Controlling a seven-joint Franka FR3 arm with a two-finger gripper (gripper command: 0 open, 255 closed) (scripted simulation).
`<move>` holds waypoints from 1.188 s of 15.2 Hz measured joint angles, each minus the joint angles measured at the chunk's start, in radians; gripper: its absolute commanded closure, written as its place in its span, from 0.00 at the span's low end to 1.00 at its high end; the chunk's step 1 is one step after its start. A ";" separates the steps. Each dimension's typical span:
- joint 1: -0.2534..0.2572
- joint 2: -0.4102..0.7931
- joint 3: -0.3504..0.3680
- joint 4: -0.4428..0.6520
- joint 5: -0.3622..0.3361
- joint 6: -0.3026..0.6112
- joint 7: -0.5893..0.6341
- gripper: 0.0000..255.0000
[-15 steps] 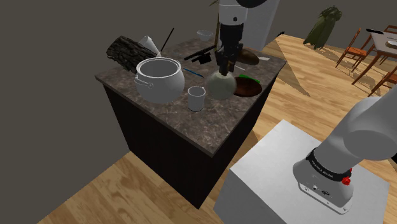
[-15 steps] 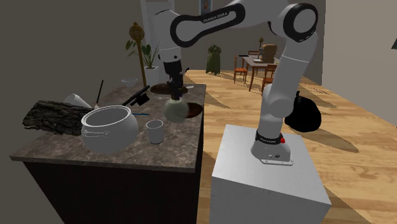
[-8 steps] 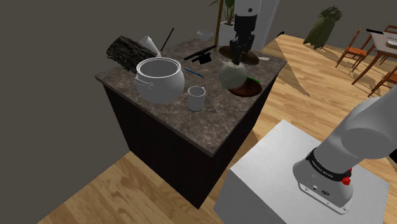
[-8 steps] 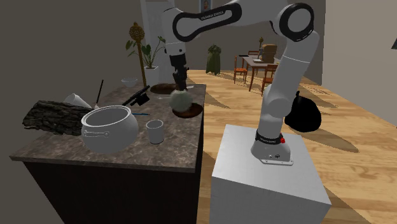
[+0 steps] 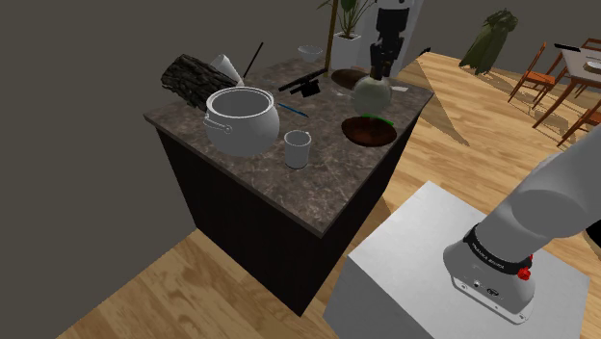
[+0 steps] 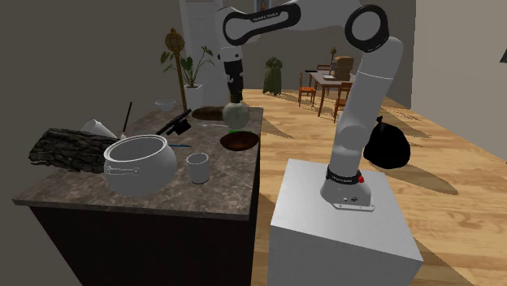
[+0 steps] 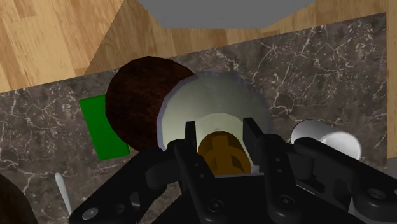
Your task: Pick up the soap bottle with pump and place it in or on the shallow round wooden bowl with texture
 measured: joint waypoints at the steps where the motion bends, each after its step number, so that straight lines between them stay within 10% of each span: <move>1: -0.011 0.012 -0.014 0.019 -0.004 -0.006 -0.023 1.00; 8: -0.070 0.101 -0.085 0.139 -0.021 -0.032 -0.154 1.00; 18: -0.073 0.106 -0.089 0.024 -0.022 0.088 -0.155 1.00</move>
